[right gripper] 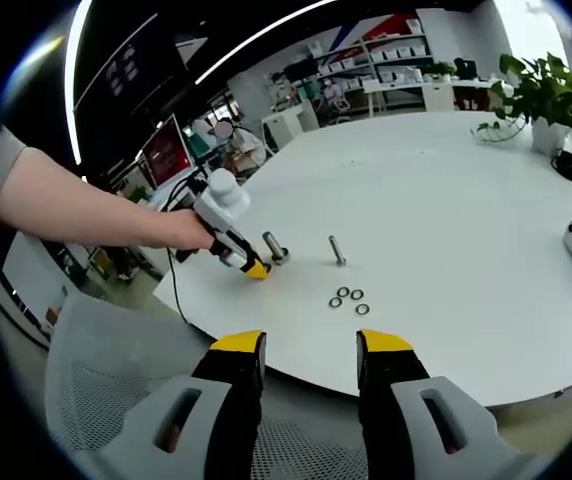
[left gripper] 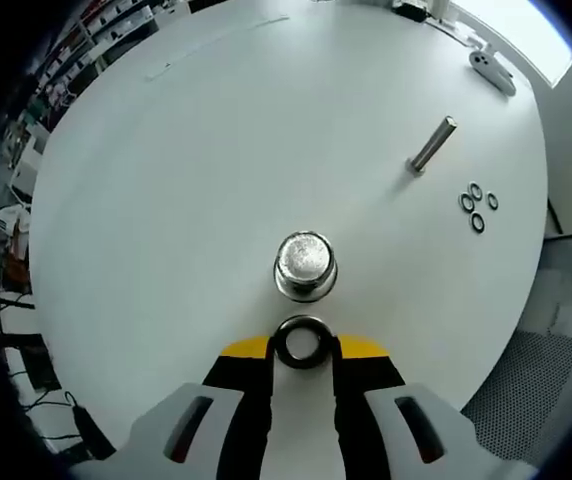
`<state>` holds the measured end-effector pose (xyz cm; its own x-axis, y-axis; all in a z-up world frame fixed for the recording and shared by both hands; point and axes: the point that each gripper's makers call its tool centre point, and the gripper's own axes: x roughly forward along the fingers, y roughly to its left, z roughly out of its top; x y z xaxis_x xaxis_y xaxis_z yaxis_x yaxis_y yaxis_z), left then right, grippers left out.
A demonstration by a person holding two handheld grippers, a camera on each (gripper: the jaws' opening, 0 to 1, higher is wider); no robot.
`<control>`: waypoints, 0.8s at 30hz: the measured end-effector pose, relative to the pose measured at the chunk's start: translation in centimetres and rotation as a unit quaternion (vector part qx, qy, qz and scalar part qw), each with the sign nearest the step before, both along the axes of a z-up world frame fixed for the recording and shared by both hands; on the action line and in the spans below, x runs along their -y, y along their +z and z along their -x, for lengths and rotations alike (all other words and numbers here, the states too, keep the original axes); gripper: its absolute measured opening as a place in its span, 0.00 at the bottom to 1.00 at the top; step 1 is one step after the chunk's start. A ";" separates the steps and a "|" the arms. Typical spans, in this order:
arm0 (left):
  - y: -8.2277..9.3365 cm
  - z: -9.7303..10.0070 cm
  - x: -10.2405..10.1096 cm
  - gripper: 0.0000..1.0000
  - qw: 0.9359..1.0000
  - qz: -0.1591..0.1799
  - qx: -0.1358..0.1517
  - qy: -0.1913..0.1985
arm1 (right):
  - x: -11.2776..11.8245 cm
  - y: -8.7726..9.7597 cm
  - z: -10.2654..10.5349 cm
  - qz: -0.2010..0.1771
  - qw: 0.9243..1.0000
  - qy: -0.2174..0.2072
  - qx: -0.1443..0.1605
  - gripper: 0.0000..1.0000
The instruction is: Place the washer onto the threaded stud by aligning its center hole with the stud, sliding it down to the base, and recovering from edge contact or off-axis alignment until the washer reaches the visible bottom stop.
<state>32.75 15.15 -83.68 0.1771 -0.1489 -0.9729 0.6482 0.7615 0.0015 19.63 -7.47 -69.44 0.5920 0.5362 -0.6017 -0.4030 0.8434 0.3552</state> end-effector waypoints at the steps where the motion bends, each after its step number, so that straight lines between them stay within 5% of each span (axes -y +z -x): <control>1: 0.0 0.0 0.0 0.20 1.000 0.000 -0.001 0.000 | 0.0 0.0 0.0 0.000 1.000 0.000 0.000 0.38; 24: 0.0 0.4 0.0 0.20 1.000 -0.007 -0.009 0.012 | 0.0 -0.1 0.1 0.003 1.000 0.003 -0.003 0.38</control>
<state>32.40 15.17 -83.73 0.1636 -0.1315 -0.9777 0.6303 0.7763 0.0010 19.52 -7.45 -69.57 0.5857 0.5362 -0.6078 -0.4061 0.8431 0.3525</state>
